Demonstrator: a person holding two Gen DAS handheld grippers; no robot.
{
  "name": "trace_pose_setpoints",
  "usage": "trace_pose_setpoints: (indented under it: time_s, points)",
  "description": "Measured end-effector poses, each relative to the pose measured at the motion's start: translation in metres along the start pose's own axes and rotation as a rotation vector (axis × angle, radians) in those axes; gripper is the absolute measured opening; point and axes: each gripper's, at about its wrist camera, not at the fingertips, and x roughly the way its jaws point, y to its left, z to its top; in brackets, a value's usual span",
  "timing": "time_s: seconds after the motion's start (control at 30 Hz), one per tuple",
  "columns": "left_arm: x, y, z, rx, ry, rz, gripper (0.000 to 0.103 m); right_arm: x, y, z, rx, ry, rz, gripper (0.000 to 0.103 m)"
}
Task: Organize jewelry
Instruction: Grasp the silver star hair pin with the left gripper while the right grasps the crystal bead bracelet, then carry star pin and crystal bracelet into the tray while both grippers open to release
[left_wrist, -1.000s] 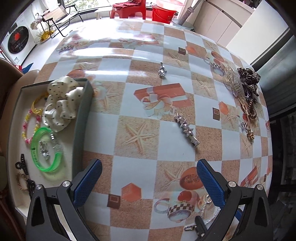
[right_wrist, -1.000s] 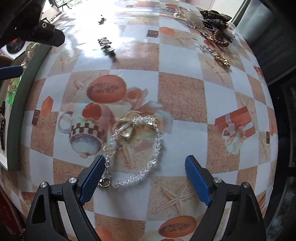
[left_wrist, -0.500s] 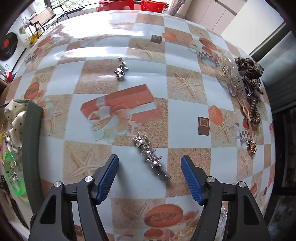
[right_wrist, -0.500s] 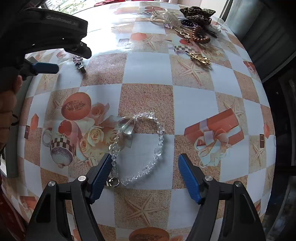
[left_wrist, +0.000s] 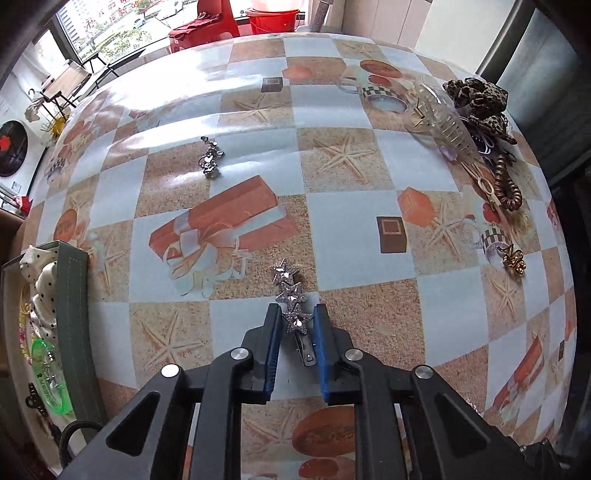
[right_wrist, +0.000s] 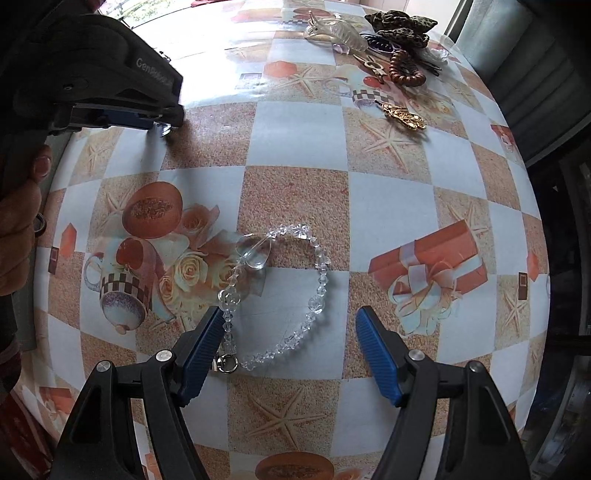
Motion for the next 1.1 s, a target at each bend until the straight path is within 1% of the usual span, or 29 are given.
trace_pose_setpoints:
  time_s: [0.03,0.07,0.13,0.17,0.2,0.23,0.27,0.3,0.37,0.47,0.57,0.7,0.8,0.83,1.1]
  points:
    - [-0.001,0.002,-0.001,-0.003,-0.001,-0.009,0.021,0.0,0.001,0.0,0.001,-0.001,0.005,0.075]
    - [-0.003,0.005,-0.004,-0.007,-0.002,-0.017,0.021,-0.002,0.003,0.0,-0.004,-0.003,0.012,0.071]
    - [-0.011,0.014,-0.012,-0.011,-0.013,-0.031,0.021,-0.004,0.009,-0.001,-0.032,-0.02,0.017,0.055]
    - [-0.014,0.018,-0.015,-0.01,-0.017,-0.035,0.021,-0.006,0.013,0.0,-0.046,-0.025,0.02,0.039]
    - [-0.017,0.021,-0.018,-0.007,-0.024,-0.035,0.021,-0.007,0.016,0.0,-0.053,-0.024,0.028,0.028]
    - [-0.021,0.022,-0.022,-0.004,-0.029,-0.033,0.021,-0.007,0.017,0.001,-0.054,-0.023,0.037,0.023]
    - [-0.025,0.024,-0.025,-0.003,-0.034,-0.033,0.021,-0.007,0.017,0.002,-0.048,-0.024,0.044,0.01]
    - [-0.03,0.026,-0.029,-0.004,-0.04,-0.035,0.021,-0.008,0.015,0.003,-0.032,-0.026,0.055,0.01]
    - [-0.04,0.033,-0.038,-0.007,-0.051,-0.037,0.021,-0.011,0.008,0.004,0.01,-0.033,0.113,0.01]
    - [-0.055,0.043,-0.049,-0.014,-0.067,-0.036,0.021,-0.018,-0.007,0.009,0.079,-0.033,0.225,0.01]
    - [-0.071,0.053,-0.062,-0.024,-0.084,-0.036,0.021,-0.025,-0.018,0.015,0.131,-0.03,0.294,0.01]
    - [-0.089,0.063,-0.076,-0.035,-0.108,-0.032,0.021,-0.036,-0.025,0.024,0.168,-0.037,0.335,0.01]
    - [-0.1,0.074,-0.085,-0.051,-0.121,-0.024,0.021,-0.046,-0.017,0.03,0.16,-0.052,0.348,0.01]
    - [-0.104,0.078,-0.088,-0.055,-0.127,-0.018,0.021,-0.048,-0.021,0.031,0.155,-0.054,0.354,0.01]
    - [-0.128,0.122,-0.115,-0.124,-0.154,0.026,0.021,-0.068,0.017,0.043,0.085,-0.074,0.397,0.01]
